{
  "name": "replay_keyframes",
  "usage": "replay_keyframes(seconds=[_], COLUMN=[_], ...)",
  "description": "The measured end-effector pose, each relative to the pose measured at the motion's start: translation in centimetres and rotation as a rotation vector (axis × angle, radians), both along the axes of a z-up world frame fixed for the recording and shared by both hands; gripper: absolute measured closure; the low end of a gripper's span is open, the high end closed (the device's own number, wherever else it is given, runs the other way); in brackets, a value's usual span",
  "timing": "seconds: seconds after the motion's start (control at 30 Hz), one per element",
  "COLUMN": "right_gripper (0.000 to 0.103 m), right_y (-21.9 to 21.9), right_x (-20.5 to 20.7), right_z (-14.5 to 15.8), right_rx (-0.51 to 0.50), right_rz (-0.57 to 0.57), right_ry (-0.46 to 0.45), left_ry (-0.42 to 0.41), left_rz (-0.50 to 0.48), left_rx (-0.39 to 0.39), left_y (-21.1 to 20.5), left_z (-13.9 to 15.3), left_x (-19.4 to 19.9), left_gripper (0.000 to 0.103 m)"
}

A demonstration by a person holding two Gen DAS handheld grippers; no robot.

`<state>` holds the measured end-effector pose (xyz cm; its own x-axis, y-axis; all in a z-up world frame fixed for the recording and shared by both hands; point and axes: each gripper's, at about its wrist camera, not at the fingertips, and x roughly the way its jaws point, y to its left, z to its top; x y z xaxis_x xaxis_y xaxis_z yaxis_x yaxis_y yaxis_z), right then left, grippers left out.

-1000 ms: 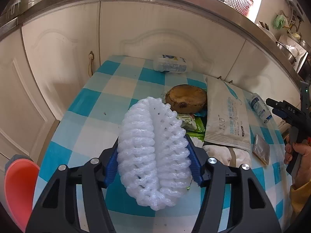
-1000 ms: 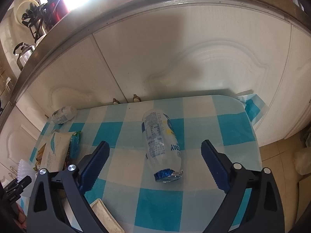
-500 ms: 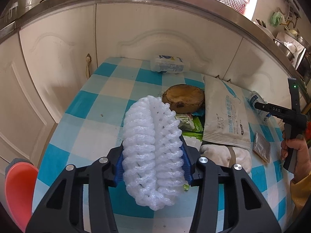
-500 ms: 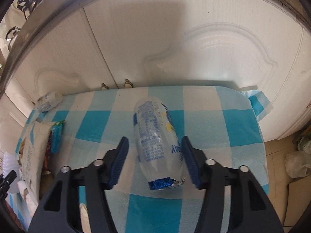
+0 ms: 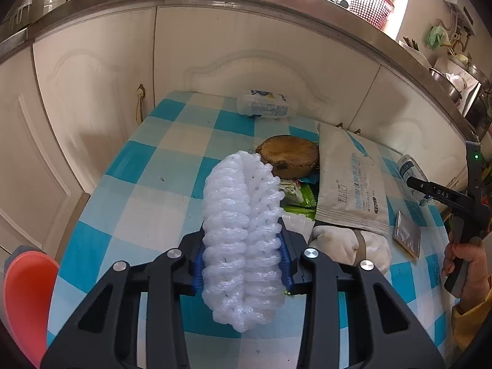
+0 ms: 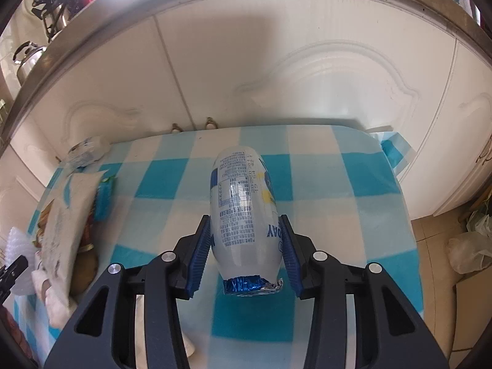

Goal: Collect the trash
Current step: 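Carry the foam net to the red bucket and open the left tool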

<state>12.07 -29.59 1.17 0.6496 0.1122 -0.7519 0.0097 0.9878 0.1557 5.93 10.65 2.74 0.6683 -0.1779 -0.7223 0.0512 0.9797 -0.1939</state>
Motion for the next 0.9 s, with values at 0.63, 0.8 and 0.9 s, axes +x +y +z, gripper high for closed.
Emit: replay_keyframes(seconds=[0.63, 0.8, 0.9], right_gripper=[0.058, 0.058, 0.058], right_y=[9.9, 15.0, 18.9], right_x=[-11.3, -13.5, -14.6], right_z=[3.4, 3.5, 3.5], right_rx=[0.116, 0.190, 0.236], right_rz=[0.127, 0.233, 0.323], right_ry=[-0.061, -0.038, -0.010], left_ry=[-0.078, -0.087, -0.083], left_rz=[0.038, 0.095, 0.137], left_rx=[-0.061, -0.071, -0.075], left_y=[5.2, 9.0, 11.7], left_z=[3.3, 4.1, 4.2], left_x=[-5.7, -8.6, -10.5], left_gripper=[0.066, 0.066, 0.066])
